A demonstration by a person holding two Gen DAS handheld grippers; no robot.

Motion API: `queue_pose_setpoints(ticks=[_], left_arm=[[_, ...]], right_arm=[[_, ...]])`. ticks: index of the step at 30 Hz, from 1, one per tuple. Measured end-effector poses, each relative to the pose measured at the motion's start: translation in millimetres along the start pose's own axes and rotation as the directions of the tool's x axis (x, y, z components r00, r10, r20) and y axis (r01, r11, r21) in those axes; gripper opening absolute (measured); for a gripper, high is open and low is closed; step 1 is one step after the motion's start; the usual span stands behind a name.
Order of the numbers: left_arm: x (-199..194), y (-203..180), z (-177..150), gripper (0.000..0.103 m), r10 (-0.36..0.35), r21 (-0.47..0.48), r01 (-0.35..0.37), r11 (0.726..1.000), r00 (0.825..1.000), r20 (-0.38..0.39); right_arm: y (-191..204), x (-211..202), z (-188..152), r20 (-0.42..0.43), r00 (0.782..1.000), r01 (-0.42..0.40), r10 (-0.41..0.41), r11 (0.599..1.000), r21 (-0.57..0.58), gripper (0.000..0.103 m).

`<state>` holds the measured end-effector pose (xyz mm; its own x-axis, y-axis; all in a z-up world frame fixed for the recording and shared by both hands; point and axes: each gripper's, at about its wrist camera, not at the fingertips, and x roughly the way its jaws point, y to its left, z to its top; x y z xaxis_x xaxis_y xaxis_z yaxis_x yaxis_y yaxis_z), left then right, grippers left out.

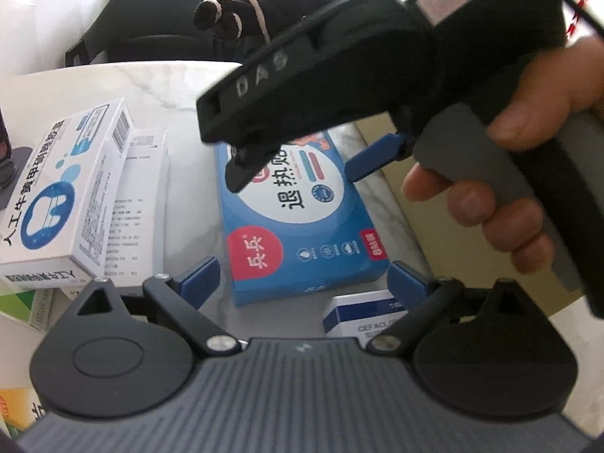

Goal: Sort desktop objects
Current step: 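Open the right tool and move it over the blue fever-patch box, then tip the blue fever-patch box onto its edge with the right tool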

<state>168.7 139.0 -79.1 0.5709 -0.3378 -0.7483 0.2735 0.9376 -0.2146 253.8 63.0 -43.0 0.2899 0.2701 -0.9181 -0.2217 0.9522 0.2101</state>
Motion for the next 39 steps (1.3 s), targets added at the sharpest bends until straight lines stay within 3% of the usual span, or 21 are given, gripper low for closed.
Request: queue_pose_setpoints(ticks=[6, 10, 15, 26, 32, 39], left_arm=[[-3, 0, -1, 0.097, 0.025, 0.017, -0.025, 1.0, 1.0, -0.003], [-5, 1, 0, 0.097, 0.009, 0.009, -0.009, 1.0, 1.0, 0.002], [-4, 3, 1, 0.097, -0.007, -0.002, 0.007, 1.0, 1.0, 0.002], [-3, 5, 3, 0.097, -0.017, -0.002, 0.017, 1.0, 1.0, 0.006], [-2, 5, 3, 0.097, -0.017, -0.003, 0.017, 1.0, 1.0, 0.008], [3, 1, 2, 0.097, -0.006, 0.036, 0.006, 0.999, 1.0, -0.012]], right_arm=[[-9, -2, 5, -0.059, 0.977, -0.2, 0.206, 0.975, 0.091, 0.085], [-7, -8, 7, -0.023, 0.994, -0.106, 0.107, 0.993, 0.054, 0.089], [-14, -1, 10, -0.037, 0.998, -0.045, 0.048, 0.995, 0.092, 0.095], [-1, 9, 17, -0.097, 0.994, 0.055, -0.046, 0.995, 0.083, 0.096], [12, 24, 15, -0.123, 0.981, 0.158, -0.15, 0.986, 0.05, 0.099], [1, 30, 11, -0.132, 0.988, 0.098, -0.082, 0.987, 0.126, 0.103]])
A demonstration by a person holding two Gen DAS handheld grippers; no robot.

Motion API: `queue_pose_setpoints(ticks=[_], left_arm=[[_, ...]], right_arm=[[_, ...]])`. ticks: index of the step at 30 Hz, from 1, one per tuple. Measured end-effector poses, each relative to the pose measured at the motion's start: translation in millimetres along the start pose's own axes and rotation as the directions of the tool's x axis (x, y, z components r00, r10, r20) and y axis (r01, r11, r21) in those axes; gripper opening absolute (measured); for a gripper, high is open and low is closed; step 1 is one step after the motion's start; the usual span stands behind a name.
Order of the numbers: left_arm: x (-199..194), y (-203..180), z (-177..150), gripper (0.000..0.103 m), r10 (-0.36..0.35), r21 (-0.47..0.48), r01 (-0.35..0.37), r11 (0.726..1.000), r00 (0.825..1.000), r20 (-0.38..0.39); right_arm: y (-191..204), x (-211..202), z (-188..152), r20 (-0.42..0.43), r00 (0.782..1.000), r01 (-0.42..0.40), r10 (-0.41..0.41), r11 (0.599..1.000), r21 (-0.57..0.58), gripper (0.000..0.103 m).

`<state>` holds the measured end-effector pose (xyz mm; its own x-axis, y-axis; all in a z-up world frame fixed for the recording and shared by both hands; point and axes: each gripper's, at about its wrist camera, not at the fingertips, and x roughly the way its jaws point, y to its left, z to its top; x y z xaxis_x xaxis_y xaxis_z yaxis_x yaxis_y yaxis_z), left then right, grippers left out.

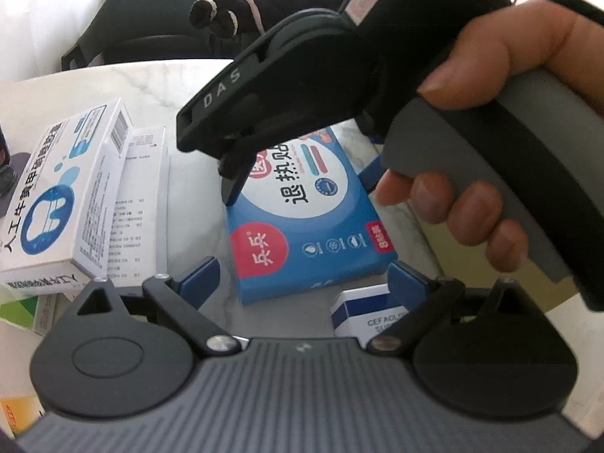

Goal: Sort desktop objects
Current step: 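Tip the blue fever-patch box onto its edge with the right tool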

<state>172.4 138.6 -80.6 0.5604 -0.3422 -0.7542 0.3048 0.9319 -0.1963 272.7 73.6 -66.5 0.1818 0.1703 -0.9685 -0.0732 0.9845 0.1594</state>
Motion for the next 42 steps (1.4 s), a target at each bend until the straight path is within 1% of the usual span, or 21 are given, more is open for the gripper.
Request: queue_pose_setpoints(ticks=[2, 5, 7, 9, 12, 14, 20, 27, 31, 36, 38, 42], left_arm=[[1, 1, 1, 0.1, 0.011, 0.005, -0.011, 1.0, 1.0, -0.005], [1, 2, 2, 0.1, 0.047, 0.021, -0.046, 0.999, 0.999, -0.013], [-1, 4, 3, 0.099, 0.052, 0.022, -0.052, 0.998, 0.999, -0.012], [-3, 3, 4, 0.099, 0.07, 0.032, -0.07, 0.997, 0.998, -0.002], [-1, 0, 5, 0.101, 0.056, 0.046, -0.055, 0.997, 0.998, -0.016], [2, -3, 4, 0.103, 0.077, 0.063, -0.076, 0.995, 0.997, -0.024], [0, -2, 4, 0.103, 0.073, 0.067, -0.07, 0.995, 0.997, -0.029], [0, 3, 7, 0.103, 0.083, 0.052, -0.082, 0.995, 0.996, -0.028], [1, 4, 8, 0.103, 0.094, 0.042, -0.093, 0.995, 0.995, -0.022], [0, 3, 8, 0.103, 0.118, 0.03, -0.117, 0.993, 0.993, -0.012], [-3, -4, 4, 0.103, 0.124, 0.036, -0.123, 0.992, 0.992, -0.012], [-7, -9, 11, 0.103, 0.128, 0.034, -0.127, 0.991, 0.992, -0.017]], right_arm=[[-2, -1, -2, 0.004, 1.0, -0.028, 0.028, 1.0, 0.004, 0.103], [-6, -2, -6, -0.011, 0.995, -0.099, 0.099, 0.995, 0.021, 0.103], [-8, -2, -9, -0.018, 0.991, -0.131, 0.131, 0.991, 0.015, 0.103], [-9, -2, -11, -0.008, 0.99, -0.142, 0.142, 0.99, 0.008, 0.103], [-11, -4, -13, -0.002, 0.987, -0.158, 0.158, 0.987, 0.01, 0.103], [-14, -6, -14, -0.001, 0.984, -0.18, 0.18, 0.983, 0.027, 0.103], [-28, -16, -15, 0.021, 0.956, -0.292, 0.292, 0.953, 0.08, 0.103], [-39, -36, -15, 0.058, 0.914, -0.405, 0.401, 0.908, 0.108, 0.103], [-39, -42, -14, 0.057, 0.881, -0.474, 0.47, 0.873, 0.113, 0.103], [-38, -37, -11, 0.055, 0.87, -0.492, 0.489, 0.862, 0.124, 0.103], [-39, -32, -11, 0.055, 0.87, -0.493, 0.49, 0.86, 0.132, 0.103], [-43, -28, -12, 0.061, 0.867, -0.499, 0.495, 0.854, 0.147, 0.103]])
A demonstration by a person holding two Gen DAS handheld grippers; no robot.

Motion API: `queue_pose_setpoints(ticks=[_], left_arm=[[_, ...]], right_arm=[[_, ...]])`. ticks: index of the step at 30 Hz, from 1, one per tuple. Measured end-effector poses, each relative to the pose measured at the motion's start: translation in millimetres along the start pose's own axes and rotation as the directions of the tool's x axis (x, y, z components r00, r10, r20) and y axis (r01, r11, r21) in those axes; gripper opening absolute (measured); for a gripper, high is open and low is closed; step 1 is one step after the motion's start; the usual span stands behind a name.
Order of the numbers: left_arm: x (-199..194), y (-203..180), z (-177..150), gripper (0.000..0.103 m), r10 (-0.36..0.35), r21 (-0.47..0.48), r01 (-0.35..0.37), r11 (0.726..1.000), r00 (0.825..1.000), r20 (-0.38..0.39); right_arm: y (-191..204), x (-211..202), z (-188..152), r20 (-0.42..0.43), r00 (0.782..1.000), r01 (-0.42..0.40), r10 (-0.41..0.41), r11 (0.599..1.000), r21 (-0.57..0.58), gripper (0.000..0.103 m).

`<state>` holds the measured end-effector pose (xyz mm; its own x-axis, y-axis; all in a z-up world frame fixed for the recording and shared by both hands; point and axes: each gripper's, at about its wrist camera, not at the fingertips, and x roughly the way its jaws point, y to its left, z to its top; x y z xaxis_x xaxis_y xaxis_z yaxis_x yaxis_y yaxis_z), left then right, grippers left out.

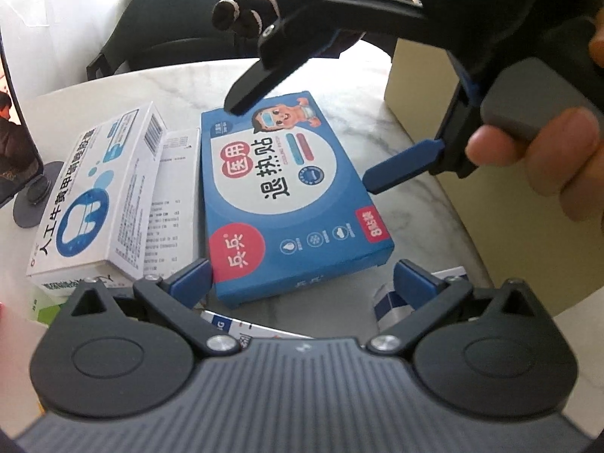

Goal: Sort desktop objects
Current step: 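Tip the blue fever-patch box onto its edge with the right tool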

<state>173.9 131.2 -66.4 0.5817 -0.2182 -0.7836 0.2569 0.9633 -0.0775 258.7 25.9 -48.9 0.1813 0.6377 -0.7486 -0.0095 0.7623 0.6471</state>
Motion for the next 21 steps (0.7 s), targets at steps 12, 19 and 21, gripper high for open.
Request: queue_pose_setpoints(ticks=[12, 19, 21], left_arm=[[4, 4, -3, 0.103, -0.004, -0.041, 0.004, 0.999, 1.0, 0.006], [7, -2, -2, 0.097, 0.07, -0.087, -0.069, 0.994, 0.998, 0.003], [6, -2, -2, 0.089, 0.1, -0.111, -0.098, 0.989, 0.995, 0.012]], right_arm=[[19, -18, 1, 0.034, 0.996, -0.08, 0.081, 0.995, -0.054, 0.103], [25, -23, 3, 0.026, 0.991, -0.128, 0.13, 0.99, -0.063, 0.103], [28, -23, 3, 0.022, 0.99, -0.141, 0.143, 0.988, -0.063, 0.103]])
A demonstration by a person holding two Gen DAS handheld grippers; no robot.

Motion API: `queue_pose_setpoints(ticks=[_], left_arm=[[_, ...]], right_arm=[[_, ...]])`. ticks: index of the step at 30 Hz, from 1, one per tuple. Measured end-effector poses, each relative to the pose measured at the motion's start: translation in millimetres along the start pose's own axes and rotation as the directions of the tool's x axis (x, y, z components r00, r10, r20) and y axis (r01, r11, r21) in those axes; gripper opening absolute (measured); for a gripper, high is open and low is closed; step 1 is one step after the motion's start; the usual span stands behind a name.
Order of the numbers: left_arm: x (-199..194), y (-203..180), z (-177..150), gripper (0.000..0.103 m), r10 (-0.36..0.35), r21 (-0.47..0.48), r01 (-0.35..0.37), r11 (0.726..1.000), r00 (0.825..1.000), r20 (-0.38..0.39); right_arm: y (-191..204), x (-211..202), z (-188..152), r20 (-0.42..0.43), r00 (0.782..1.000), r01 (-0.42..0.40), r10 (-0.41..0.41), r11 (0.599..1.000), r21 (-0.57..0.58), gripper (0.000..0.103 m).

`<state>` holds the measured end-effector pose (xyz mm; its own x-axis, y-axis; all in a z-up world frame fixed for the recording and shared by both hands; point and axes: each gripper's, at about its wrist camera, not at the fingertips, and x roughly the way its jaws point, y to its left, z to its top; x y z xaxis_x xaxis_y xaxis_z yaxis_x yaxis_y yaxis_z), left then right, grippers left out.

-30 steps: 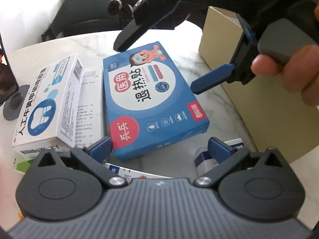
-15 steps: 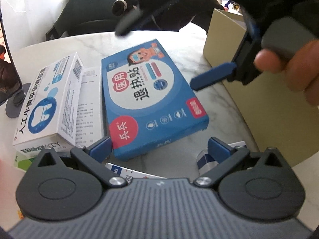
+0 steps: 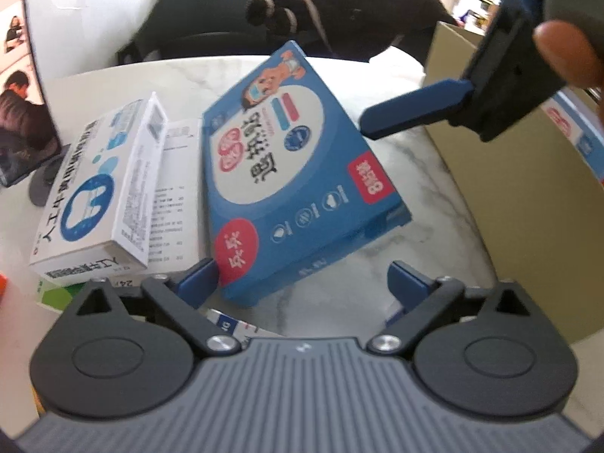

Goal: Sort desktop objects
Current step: 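Tip the blue fever-patch box onto its edge with the right tool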

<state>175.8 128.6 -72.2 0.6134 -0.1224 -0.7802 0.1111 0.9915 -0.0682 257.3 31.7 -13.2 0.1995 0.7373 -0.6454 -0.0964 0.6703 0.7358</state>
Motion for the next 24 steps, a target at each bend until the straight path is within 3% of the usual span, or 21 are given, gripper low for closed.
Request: queue_pose_setpoints(ticks=[2, 10, 13, 16, 20, 24], left_arm=[[-3, 5, 1, 0.073, 0.013, -0.051, -0.012, 0.999, 1.0, 0.011], [-5, 24, -5, 0.057, -0.017, -0.204, 0.019, 0.979, 1.0, 0.013], [-5, 28, -7, 0.057, -0.038, -0.227, 0.04, 0.973, 0.999, 0.014], [-5, 32, -6, 0.056, -0.05, -0.268, 0.052, 0.962, 0.999, 0.015], [-5, 41, -5, 0.046, -0.073, -0.318, 0.076, 0.945, 0.997, 0.019], [-8, 34, -6, 0.053, -0.065, -0.264, 0.068, 0.962, 0.998, 0.018]], right_arm=[[2, 1, 0, -0.003, 1.0, -0.008, 0.008, 1.0, 0.002, 0.103], [7, 1, 3, -0.006, 0.998, -0.062, 0.062, 0.998, -0.012, 0.102], [6, -1, 5, 0.017, 0.998, -0.059, 0.059, 0.998, -0.02, 0.097], [3, -2, 7, 0.07, 0.997, -0.021, 0.024, 0.999, -0.044, 0.096], [-6, 4, 9, 0.134, 0.987, 0.097, -0.088, 0.993, -0.068, 0.092], [-22, 16, 10, 0.132, 0.976, 0.182, -0.174, 0.982, -0.055, 0.09]])
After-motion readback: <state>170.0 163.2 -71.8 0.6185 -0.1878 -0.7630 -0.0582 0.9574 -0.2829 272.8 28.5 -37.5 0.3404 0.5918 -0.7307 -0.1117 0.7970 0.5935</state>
